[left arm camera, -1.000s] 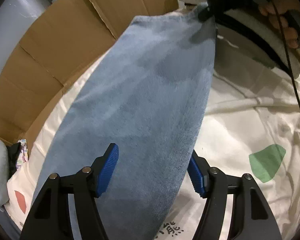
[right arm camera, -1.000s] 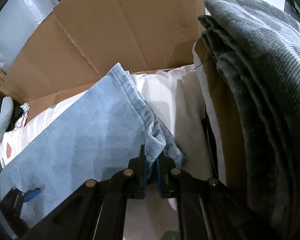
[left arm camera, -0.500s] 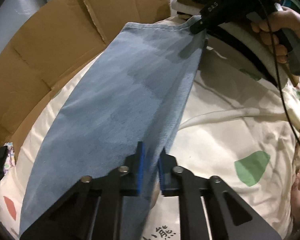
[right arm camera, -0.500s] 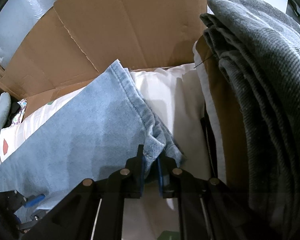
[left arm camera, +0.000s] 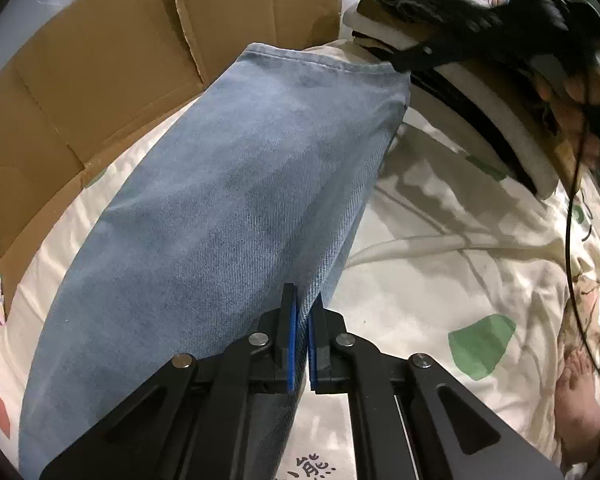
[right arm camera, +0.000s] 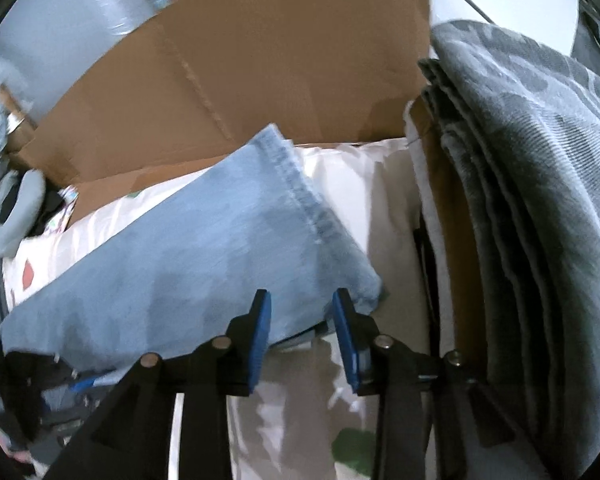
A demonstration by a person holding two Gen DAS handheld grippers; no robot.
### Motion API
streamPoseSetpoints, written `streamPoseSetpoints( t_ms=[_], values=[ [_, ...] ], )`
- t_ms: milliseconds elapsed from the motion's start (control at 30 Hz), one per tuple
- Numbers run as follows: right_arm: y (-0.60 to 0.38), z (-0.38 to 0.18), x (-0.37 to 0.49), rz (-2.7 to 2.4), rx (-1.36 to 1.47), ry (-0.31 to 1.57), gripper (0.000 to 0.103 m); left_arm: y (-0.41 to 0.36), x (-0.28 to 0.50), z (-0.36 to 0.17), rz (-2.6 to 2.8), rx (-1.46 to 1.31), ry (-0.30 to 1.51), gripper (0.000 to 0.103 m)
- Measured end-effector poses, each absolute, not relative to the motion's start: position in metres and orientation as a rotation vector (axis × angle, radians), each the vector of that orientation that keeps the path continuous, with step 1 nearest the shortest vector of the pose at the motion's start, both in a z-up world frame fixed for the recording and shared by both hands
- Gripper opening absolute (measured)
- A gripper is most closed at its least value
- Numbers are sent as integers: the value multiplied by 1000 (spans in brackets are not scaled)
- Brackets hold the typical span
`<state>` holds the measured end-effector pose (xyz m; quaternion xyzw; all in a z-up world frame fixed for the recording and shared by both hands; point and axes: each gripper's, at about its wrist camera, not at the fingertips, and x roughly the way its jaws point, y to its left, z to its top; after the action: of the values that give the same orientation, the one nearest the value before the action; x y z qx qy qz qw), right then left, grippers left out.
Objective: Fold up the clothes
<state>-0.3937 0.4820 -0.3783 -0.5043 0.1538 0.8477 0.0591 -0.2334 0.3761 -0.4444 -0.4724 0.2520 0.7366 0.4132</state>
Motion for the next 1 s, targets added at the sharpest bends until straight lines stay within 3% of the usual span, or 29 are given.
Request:
streamPoseSetpoints(
  t_ms=[300,800,1000],
  values=[
    [459,-376,-363,2671,-1529,455,30,374,-239,-443,1866,-1211,577,3],
    [415,-426,-402,2710,-1743,255,30,374,-240,-445,1856,-1231,565,3],
    [425,-448,-378,2617,-1829,265,30,381,-230,-455,1814,-1238,621,3]
  ],
)
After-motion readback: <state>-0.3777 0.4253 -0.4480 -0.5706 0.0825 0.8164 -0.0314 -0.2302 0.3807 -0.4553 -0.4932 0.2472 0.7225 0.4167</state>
